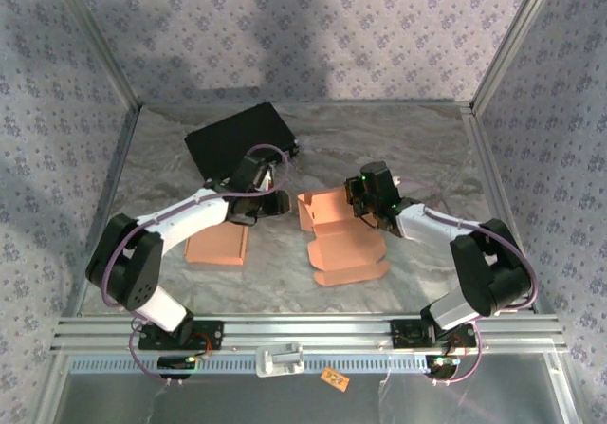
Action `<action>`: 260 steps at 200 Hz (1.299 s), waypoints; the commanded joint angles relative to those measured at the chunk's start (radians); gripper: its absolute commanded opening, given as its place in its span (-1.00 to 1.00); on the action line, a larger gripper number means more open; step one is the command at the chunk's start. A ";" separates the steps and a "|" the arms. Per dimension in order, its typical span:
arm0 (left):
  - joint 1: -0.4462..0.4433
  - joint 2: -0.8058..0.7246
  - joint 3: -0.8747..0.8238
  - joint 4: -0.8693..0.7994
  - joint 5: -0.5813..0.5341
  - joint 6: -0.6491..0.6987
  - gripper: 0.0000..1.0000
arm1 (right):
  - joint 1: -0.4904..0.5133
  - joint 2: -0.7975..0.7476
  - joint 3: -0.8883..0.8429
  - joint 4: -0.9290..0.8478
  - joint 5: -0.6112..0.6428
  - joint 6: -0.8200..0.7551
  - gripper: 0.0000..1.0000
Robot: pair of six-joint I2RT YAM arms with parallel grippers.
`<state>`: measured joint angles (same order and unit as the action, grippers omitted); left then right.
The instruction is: Fold the paper box
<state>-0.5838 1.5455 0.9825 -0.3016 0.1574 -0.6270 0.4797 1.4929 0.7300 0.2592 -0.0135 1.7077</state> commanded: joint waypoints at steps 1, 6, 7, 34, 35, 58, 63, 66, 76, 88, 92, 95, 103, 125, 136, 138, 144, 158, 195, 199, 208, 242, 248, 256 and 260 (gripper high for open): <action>0.016 -0.001 0.005 0.013 0.002 0.043 -0.01 | -0.002 -0.030 -0.070 0.276 0.004 -0.067 -1.00; 0.015 0.002 0.004 0.010 0.005 0.047 -0.01 | -0.002 -0.030 -0.092 0.326 -0.002 -0.071 -1.00; 0.016 0.002 0.004 0.010 0.005 0.048 -0.01 | -0.003 -0.030 -0.096 0.336 -0.002 -0.072 -1.00; 0.012 -0.009 -0.026 0.033 0.019 0.052 -0.01 | -0.017 -0.021 -0.181 0.499 -0.044 -0.139 -1.00; 0.012 -0.009 -0.027 0.035 0.018 0.052 -0.01 | -0.018 -0.020 -0.184 0.504 -0.047 -0.140 -1.00; 0.010 0.004 -0.044 0.045 0.027 0.060 -0.01 | -0.025 0.074 -0.244 0.704 -0.093 -0.140 -1.00; 0.009 0.011 -0.044 0.047 0.033 0.064 -0.01 | -0.024 0.089 -0.246 0.724 -0.098 -0.140 -1.00; 0.007 0.019 -0.041 0.049 0.037 0.067 -0.01 | -0.024 0.095 -0.245 0.731 -0.098 -0.144 -1.00; 0.001 0.036 -0.033 0.050 0.045 0.080 -0.01 | -0.021 0.110 -0.244 0.744 -0.101 -0.159 -1.00; -0.011 0.055 -0.026 0.055 0.047 0.093 0.00 | -0.021 0.131 -0.240 0.769 -0.122 -0.176 -1.00; -0.015 0.058 -0.026 0.061 0.049 0.099 0.00 | -0.021 0.139 -0.243 0.782 -0.128 -0.177 -1.00; -0.020 0.060 -0.025 0.064 0.050 0.102 0.00 | -0.020 0.144 -0.246 0.794 -0.130 -0.177 -1.00; -0.032 0.063 -0.028 0.082 0.049 0.114 0.01 | -0.020 0.151 -0.257 0.820 -0.135 -0.180 -1.00; -0.058 0.059 -0.063 0.142 0.050 0.125 0.04 | -0.022 0.142 -0.282 0.822 -0.144 -0.211 -1.00; -0.068 0.051 -0.090 0.183 0.054 0.123 0.06 | -0.027 0.154 -0.281 0.835 -0.163 -0.225 -1.00; -0.070 0.050 -0.096 0.190 0.052 0.122 0.07 | -0.027 0.157 -0.281 0.840 -0.167 -0.224 -1.00; -0.076 0.043 -0.111 0.219 0.053 0.122 0.08 | -0.028 0.169 -0.281 0.858 -0.176 -0.226 -1.00; -0.090 0.029 -0.149 0.285 0.055 0.125 0.11 | -0.030 0.192 -0.284 0.890 -0.191 -0.226 -1.00; -0.114 0.053 -0.179 0.356 0.060 0.132 0.15 | -0.031 0.226 -0.281 0.905 -0.191 -0.217 -1.00; -0.118 0.053 -0.180 0.365 0.062 0.131 0.16 | -0.031 0.230 -0.278 0.907 -0.193 -0.217 -1.00; -0.125 0.048 -0.184 0.389 0.066 0.128 0.17 | -0.031 0.235 -0.272 0.907 -0.193 -0.214 -1.00; -0.146 0.011 -0.217 0.462 0.034 0.131 0.22 | -0.030 0.246 -0.258 0.899 -0.190 -0.205 -1.00; -0.148 0.013 -0.219 0.468 0.031 0.134 0.22 | -0.028 0.249 -0.257 0.899 -0.192 -0.203 -1.00; -0.148 0.020 -0.214 0.460 0.021 0.140 0.23 | -0.028 0.247 -0.257 0.898 -0.191 -0.201 -1.00; -0.147 0.022 -0.209 0.453 0.015 0.145 0.23 | -0.027 0.246 -0.258 0.897 -0.189 -0.201 -1.00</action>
<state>-0.7261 1.5917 0.7746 0.0998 0.1940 -0.5117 0.4519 1.7218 0.4618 1.1610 -0.1959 1.5181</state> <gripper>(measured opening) 0.610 0.056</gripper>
